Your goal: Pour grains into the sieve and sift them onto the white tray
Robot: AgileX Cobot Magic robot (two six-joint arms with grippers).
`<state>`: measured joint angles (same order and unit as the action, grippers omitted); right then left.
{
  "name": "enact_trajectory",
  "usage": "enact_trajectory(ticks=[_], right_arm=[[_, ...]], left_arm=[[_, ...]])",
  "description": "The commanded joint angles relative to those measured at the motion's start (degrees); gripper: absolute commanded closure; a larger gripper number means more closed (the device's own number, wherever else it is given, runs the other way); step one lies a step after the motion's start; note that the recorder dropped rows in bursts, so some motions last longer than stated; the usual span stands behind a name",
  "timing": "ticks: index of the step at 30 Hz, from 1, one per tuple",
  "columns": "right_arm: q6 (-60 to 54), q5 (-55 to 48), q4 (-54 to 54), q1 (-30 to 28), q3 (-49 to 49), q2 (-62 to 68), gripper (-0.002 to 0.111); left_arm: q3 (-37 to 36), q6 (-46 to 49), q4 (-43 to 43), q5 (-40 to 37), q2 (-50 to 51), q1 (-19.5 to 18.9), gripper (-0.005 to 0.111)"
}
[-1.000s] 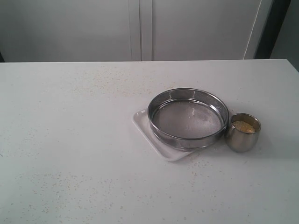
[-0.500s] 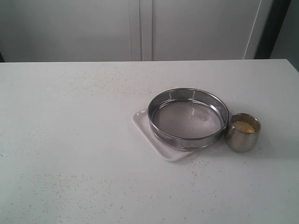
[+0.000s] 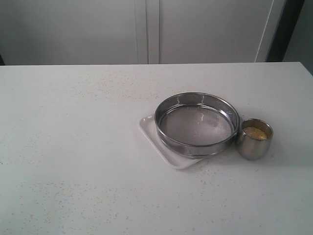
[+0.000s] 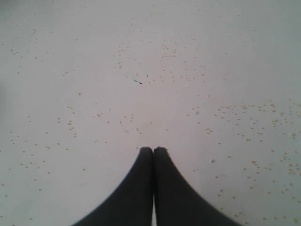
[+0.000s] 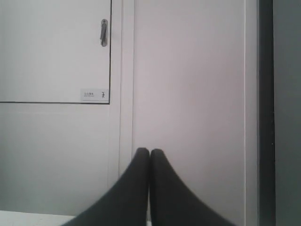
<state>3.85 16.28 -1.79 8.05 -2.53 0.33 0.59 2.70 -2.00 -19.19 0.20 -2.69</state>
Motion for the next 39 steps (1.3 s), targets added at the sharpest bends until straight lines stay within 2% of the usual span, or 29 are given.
enact_trajectory(ticks=[1, 10, 19, 22, 34, 39], right_arm=[[-0.78, -2.0, 0.89, 0.22, -4.35, 0.94, 0.108], [-5.15, -2.44, 0.76, 0.22, -12.35, 14.05, 0.108], [-5.15, 1.9, 0.76, 0.22, -13.03, 28.75, 0.108], [-5.15, 5.34, 0.76, 0.22, -12.29, 33.53, 0.108], [-0.61, 35.25, 0.65, 0.22, -2.74, 58.75, 0.108], [-0.61, 39.42, 0.67, 0.22, -1.85, 67.5, 0.108]], left_arm=[[-0.59, 0.15, -0.09, -0.83, -0.2, -0.12, 0.107], [-0.59, 0.15, -0.09, -0.83, -0.2, -0.12, 0.107], [-0.59, 0.15, -0.09, -0.83, -0.2, -0.12, 0.107], [-0.59, 0.15, -0.09, -0.83, -0.2, -0.12, 0.107], [-0.59, 0.15, -0.09, -0.83, -0.2, -0.12, 0.107], [-0.59, 0.15, -0.09, -0.83, -0.2, -0.12, 0.107]])
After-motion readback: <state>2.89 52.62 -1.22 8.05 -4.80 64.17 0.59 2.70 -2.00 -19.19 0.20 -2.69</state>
